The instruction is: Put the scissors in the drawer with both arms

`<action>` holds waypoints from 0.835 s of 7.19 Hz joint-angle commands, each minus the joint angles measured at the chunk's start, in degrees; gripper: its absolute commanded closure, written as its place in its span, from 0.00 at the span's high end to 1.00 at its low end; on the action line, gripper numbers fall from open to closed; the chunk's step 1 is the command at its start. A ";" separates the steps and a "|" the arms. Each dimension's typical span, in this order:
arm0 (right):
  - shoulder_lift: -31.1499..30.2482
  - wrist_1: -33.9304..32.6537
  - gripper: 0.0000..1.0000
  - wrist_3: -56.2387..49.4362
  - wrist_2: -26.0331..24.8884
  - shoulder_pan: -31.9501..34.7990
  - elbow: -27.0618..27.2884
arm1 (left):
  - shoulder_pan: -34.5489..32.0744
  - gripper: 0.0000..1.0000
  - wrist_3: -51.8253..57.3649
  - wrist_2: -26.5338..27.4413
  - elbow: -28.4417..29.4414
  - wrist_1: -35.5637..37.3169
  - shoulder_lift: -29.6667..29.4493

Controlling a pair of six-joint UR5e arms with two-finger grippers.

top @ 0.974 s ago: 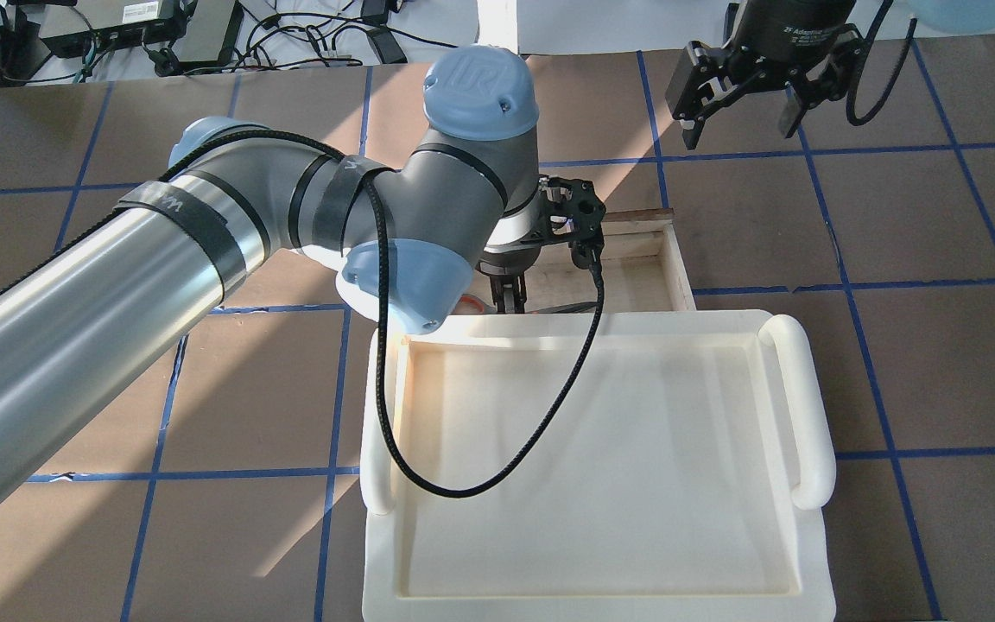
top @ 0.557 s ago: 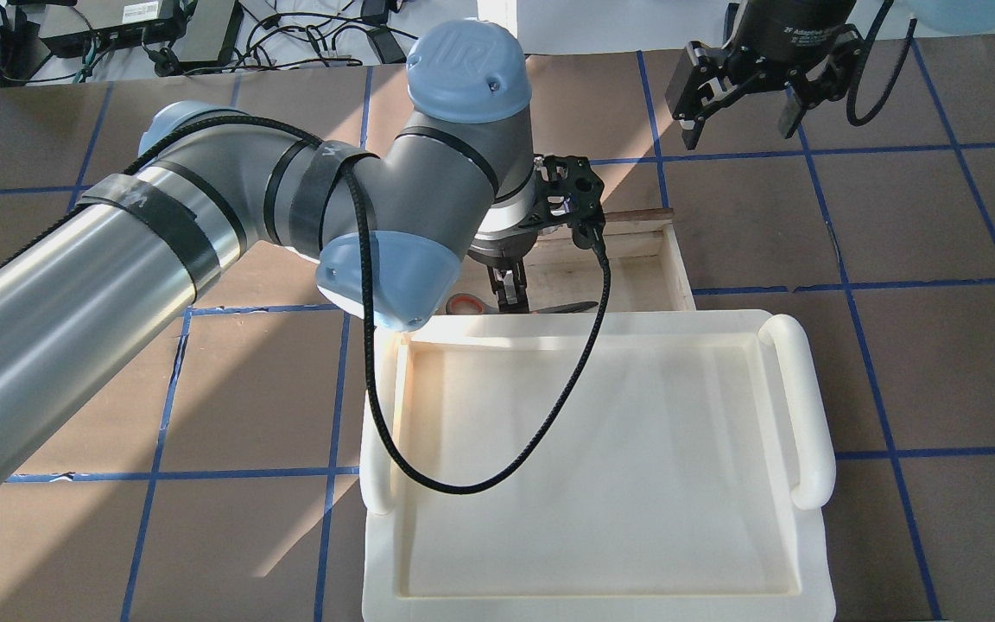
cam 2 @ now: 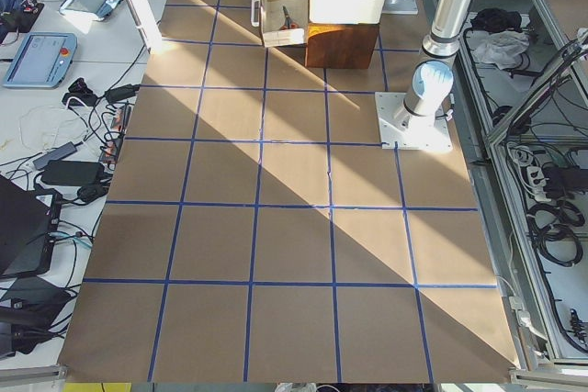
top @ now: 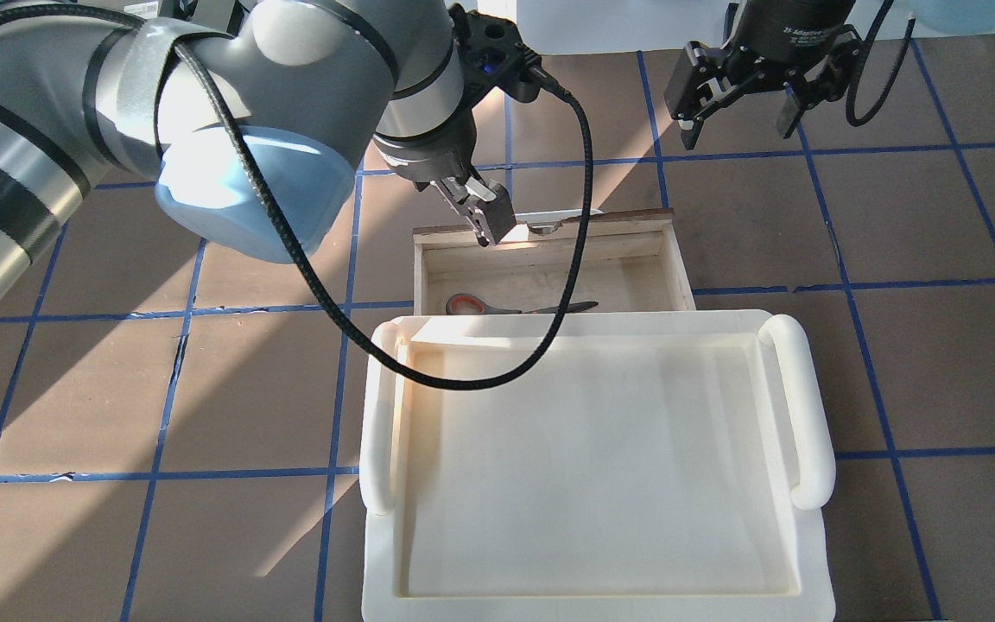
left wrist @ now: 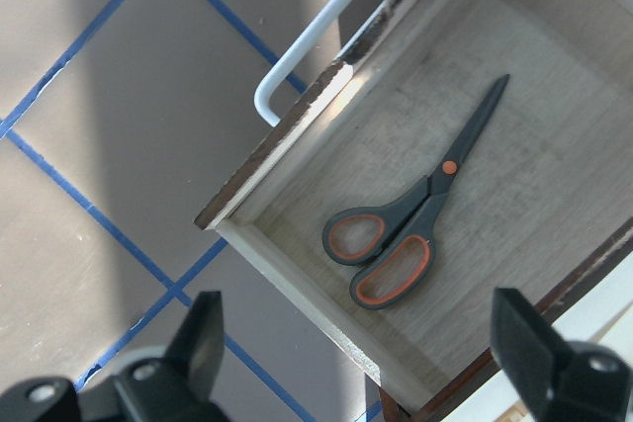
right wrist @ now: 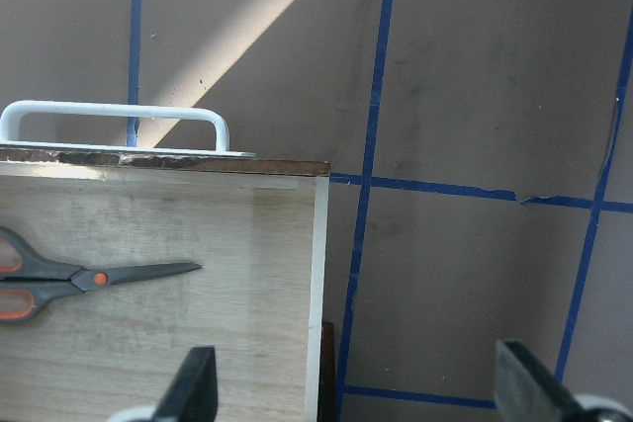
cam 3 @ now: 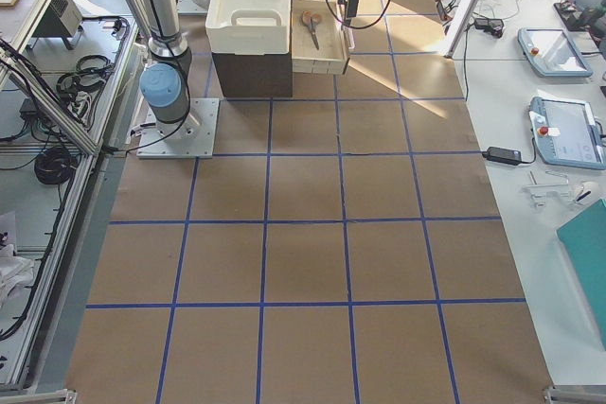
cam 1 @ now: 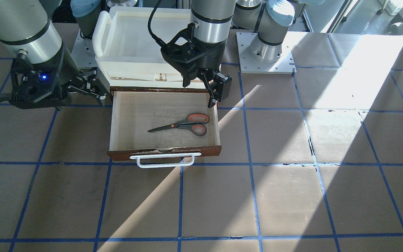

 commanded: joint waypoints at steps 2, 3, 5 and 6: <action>0.02 -0.19 1.00 -0.11 0.38 0.00 0.52 | 11.31 1.00 -15.21 -0.66 -0.44 -5.59 3.39; -0.16 -0.80 1.00 0.14 0.30 0.00 1.57 | 14.12 1.00 -17.98 -0.58 -0.96 -5.69 3.66; -0.25 -1.95 1.00 0.15 0.21 0.00 1.58 | 18.44 1.00 -18.36 0.21 -1.06 -6.13 3.49; -0.33 -1.77 1.00 0.15 0.21 0.09 1.67 | 19.85 1.00 -18.27 0.30 -1.06 -6.13 3.58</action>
